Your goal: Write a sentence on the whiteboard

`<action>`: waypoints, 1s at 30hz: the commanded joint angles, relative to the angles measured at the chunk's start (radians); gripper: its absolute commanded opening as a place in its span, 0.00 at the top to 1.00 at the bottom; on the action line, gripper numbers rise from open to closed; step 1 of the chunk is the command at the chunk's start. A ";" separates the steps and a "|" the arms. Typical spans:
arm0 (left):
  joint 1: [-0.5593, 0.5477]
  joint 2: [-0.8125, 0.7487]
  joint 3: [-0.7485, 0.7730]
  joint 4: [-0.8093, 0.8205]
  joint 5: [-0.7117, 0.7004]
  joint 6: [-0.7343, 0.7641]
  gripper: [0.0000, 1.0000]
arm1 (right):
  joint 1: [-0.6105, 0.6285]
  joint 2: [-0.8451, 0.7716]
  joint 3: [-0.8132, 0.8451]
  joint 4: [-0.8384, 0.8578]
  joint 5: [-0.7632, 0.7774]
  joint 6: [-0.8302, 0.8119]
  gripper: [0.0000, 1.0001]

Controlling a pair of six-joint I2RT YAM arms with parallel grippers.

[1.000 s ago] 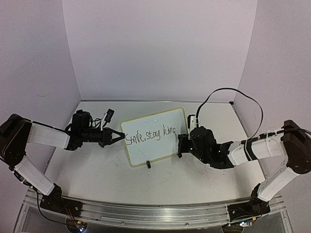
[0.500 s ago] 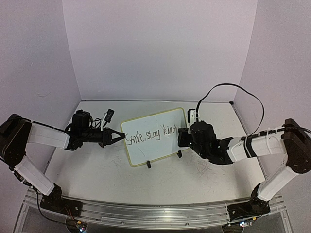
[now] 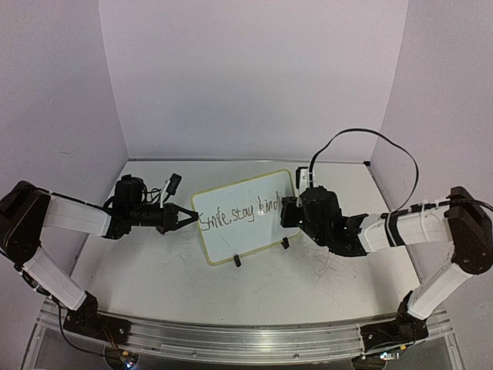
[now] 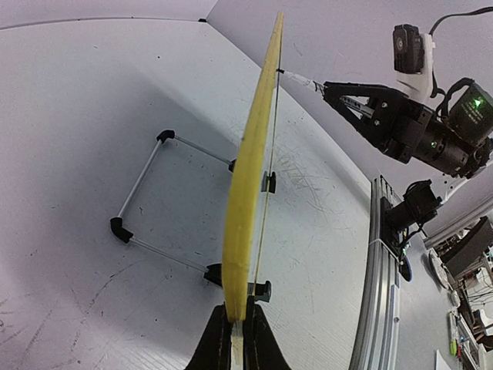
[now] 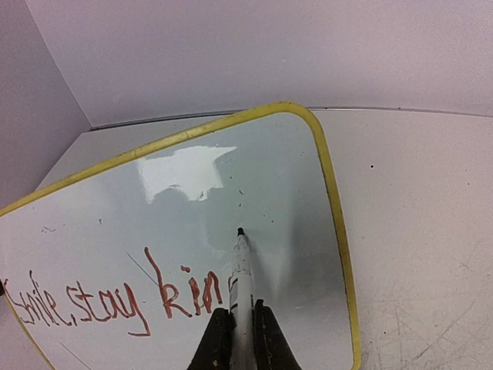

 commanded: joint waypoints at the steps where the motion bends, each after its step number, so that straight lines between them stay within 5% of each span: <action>1: 0.004 -0.013 0.018 -0.036 -0.002 0.017 1.00 | -0.007 0.023 0.036 0.024 0.013 -0.015 1.00; 30: 0.005 -0.012 0.018 -0.037 -0.003 0.017 1.00 | 0.013 -0.004 -0.096 -0.009 -0.054 0.114 1.00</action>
